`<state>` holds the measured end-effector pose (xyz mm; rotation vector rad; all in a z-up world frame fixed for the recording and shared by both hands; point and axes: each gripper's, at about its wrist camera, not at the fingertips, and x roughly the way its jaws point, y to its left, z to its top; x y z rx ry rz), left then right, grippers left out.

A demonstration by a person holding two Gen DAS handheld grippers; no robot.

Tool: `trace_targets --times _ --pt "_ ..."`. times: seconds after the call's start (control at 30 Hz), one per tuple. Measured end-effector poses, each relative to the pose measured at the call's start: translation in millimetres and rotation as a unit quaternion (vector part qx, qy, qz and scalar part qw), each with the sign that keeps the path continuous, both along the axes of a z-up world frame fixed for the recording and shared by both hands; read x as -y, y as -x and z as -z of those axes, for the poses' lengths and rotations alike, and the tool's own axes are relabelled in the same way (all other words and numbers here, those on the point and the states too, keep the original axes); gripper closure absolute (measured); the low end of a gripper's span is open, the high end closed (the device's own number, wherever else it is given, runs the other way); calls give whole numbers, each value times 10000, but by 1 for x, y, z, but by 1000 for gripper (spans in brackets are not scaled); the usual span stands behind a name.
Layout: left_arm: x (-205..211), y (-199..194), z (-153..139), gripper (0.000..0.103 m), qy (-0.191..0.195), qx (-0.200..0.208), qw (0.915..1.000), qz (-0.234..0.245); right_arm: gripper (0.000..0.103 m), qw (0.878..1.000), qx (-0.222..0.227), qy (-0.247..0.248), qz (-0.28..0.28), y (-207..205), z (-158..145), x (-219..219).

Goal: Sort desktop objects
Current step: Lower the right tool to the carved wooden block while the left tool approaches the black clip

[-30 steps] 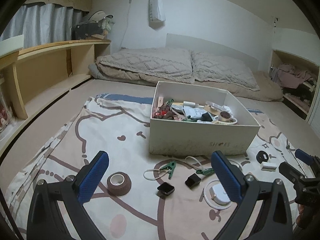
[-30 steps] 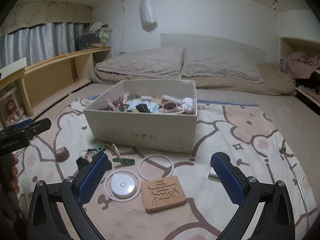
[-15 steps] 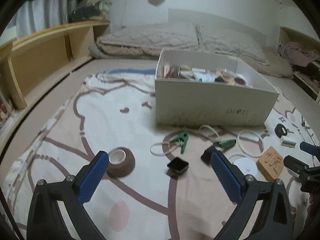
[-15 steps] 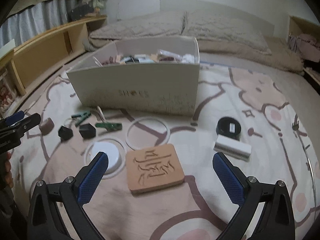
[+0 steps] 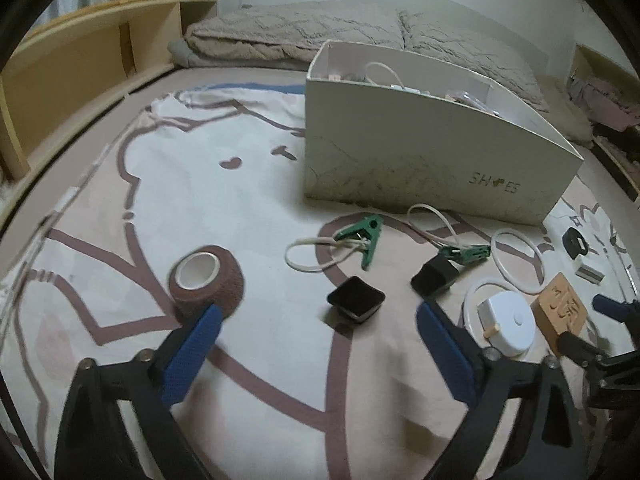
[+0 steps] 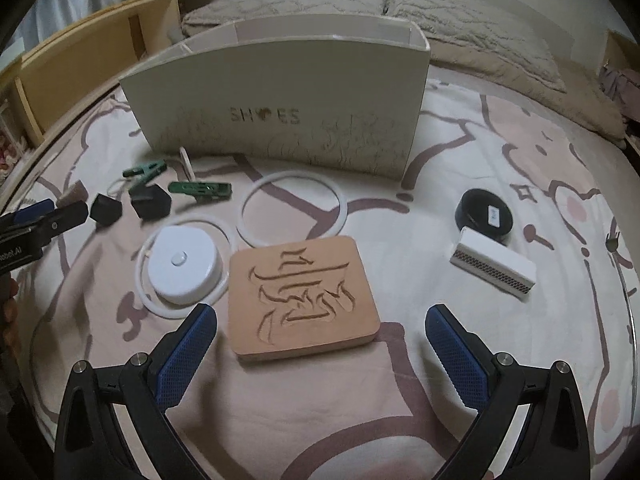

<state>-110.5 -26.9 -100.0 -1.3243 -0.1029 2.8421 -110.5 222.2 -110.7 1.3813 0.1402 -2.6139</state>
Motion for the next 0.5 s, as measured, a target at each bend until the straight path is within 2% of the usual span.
trace_targets --times 0.2,0.33,0.5 --pt "-3 8 8 35 -222 126 9996 94 0 9998 81 -150 -120 5 11 2" --pt "-6 13 12 40 -298 178 9993 161 0 9997 61 -165 -147 6 14 3" --pt "-7 17 18 58 -441 304 9983 214 0 9999 38 -75 -116 6 15 1"
